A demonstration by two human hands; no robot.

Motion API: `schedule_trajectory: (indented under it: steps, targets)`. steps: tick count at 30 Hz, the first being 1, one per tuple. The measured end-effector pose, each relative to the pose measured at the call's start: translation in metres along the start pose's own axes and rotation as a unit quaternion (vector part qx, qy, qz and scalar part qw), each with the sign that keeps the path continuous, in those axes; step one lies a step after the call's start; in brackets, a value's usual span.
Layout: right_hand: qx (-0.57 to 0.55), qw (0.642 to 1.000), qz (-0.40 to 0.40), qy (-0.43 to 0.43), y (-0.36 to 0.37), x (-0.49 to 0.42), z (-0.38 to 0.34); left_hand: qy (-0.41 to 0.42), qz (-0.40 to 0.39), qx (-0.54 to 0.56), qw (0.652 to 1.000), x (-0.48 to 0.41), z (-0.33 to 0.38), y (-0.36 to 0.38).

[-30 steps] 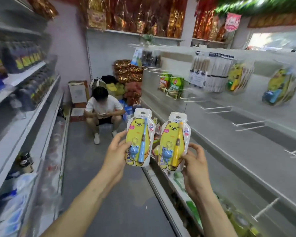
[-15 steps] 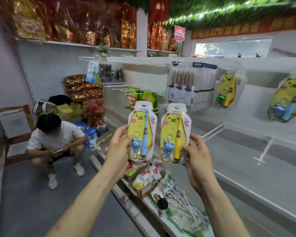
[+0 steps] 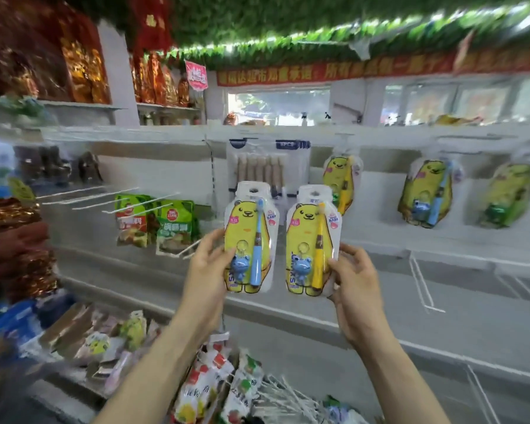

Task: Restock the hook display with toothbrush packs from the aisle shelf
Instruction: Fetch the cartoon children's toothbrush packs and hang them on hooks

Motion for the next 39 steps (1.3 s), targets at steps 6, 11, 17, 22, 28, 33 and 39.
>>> schedule_trajectory:
  steps: [6, 11, 17, 22, 28, 33, 39]
  targets:
    - [0.005, 0.994, 0.086, -0.073, -0.008, -0.002, -0.033, -0.015, -0.079, 0.073, 0.994, -0.038, -0.002, 0.041]
    - [0.027, 0.989, 0.104, -0.097, -0.003, 0.003, -0.051, -0.032, -0.1, 0.096, 0.99, -0.056, -0.005, 0.053]
    - [0.032, 0.987, 0.106, -0.116, 0.008, -0.004, -0.064, -0.029, -0.108, 0.108, 0.988, -0.072, -0.007, 0.059]
    - [0.045, 0.984, 0.12, -0.123, 0.012, -0.016, -0.065, -0.025, -0.117, 0.099, 0.988, -0.081, -0.005, 0.058]
    - [0.048, 0.979, 0.14, -0.138, 0.011, -0.027, -0.068, -0.022, -0.114, 0.095, 0.989, -0.087, -0.006, 0.059]
    - [0.056, 0.977, 0.152, -0.138, 0.009, -0.036, -0.071, -0.02, -0.108, 0.093, 0.99, -0.09, -0.009, 0.064]
    - [0.072, 0.975, 0.18, -0.105, 0.007, -0.08, -0.074, -0.022, -0.091, 0.095, 0.991, -0.094, -0.011, 0.074]
Point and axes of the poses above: each hand's wrist, its own x-axis away from the middle knuckle, its own y-axis out of the palm, z = x × y, the point moved 5 cm from there along -x, towards the middle knuckle, and after that the axes turned 11 degrees about y, right-handed, at the moved point
